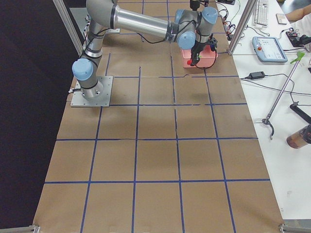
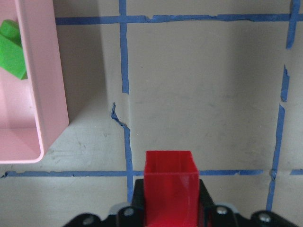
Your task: Put all blocks into box
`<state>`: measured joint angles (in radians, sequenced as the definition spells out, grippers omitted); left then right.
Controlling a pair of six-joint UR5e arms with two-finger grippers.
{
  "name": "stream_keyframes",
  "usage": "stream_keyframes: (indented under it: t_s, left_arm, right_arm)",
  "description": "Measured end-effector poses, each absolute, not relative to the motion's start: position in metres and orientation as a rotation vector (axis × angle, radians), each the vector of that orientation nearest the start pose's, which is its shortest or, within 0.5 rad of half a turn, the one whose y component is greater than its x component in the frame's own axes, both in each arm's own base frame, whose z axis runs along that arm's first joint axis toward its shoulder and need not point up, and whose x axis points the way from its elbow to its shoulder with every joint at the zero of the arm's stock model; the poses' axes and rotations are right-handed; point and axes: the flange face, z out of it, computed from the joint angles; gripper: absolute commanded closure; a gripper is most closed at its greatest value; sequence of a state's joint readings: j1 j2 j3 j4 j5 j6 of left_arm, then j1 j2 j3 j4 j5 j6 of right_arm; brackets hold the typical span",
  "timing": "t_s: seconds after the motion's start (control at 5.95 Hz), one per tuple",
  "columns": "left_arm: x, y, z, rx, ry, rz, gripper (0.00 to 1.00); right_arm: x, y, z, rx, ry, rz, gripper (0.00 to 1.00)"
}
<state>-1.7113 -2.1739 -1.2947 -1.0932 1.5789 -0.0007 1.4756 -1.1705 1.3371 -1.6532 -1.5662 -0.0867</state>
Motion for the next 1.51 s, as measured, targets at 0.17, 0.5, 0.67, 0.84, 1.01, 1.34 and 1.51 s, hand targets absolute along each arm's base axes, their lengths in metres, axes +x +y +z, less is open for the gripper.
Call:
stream_keyframes:
  t_s: [0.17,0.5,0.67,0.84,1.01,1.34,1.51]
  left_arm:
    - [-0.260,-0.696,0.288,0.213,3.149,-0.216,0.13]
    - [-0.276,-0.687,0.289,0.221,3.151,-0.206,0.01]
    - [-0.275,-0.677,0.314,0.222,3.150,-0.200,0.01]
    - [-0.269,-0.659,0.351,0.224,3.148,-0.168,0.01]
    - [-0.254,-0.638,0.390,0.213,3.140,-0.122,0.01]
    - [-0.217,-0.592,0.463,0.151,3.122,-0.053,0.01]
    - [-0.206,-0.569,0.490,0.131,3.119,-0.021,0.01]
  right_arm:
    - [0.074,-0.644,0.394,0.015,3.128,0.132,0.78]
    - [0.076,-0.633,0.405,0.015,3.127,0.141,0.78]
    - [0.076,-0.631,0.406,0.015,3.126,0.145,0.78]
    - [0.077,-0.631,0.408,0.020,3.127,0.143,0.78]
    - [0.086,-0.630,0.409,0.059,3.129,0.138,0.78]
    - [0.153,-0.625,0.404,0.161,3.133,0.120,0.78]
    - [0.198,-0.624,0.393,0.216,3.129,0.095,0.78]
